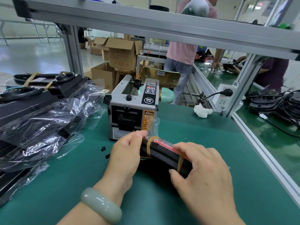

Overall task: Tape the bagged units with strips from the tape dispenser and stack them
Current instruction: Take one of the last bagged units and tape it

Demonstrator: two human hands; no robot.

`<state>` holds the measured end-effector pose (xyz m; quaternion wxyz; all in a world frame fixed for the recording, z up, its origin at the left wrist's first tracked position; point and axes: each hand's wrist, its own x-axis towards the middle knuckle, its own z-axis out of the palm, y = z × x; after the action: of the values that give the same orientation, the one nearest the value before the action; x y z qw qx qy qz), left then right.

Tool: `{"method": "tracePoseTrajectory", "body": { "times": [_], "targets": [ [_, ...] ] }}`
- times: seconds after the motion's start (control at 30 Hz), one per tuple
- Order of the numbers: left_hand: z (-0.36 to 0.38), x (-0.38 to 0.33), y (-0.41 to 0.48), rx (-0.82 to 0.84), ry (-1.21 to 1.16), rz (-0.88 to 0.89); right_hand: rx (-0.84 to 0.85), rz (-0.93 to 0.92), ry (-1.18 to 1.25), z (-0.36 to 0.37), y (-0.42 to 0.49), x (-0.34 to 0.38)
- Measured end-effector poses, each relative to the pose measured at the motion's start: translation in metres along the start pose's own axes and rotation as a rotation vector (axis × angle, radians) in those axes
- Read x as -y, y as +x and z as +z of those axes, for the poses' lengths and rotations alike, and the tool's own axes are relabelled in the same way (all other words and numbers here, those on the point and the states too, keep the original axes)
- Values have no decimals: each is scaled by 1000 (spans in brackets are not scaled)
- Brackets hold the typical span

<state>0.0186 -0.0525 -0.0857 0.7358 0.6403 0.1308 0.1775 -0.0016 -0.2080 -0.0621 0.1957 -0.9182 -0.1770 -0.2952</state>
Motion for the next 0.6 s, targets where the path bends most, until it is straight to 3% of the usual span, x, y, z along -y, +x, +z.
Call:
{"method": "tracePoseTrajectory", "body": {
  "times": [0.17,0.37,0.47,0.6],
  "targets": [
    [-3,6,0,149,151,-21,0,0,8,1,1,-3],
    [-2,1,6,131,151,-1,61,-92,103,-3,8,-16],
    [0,0,9,152,163,-17,222,-104,206,-13,13,-37],
    [-2,-1,10,187,68,-86,472,46,353,-22,13,-58]
  ]
}}
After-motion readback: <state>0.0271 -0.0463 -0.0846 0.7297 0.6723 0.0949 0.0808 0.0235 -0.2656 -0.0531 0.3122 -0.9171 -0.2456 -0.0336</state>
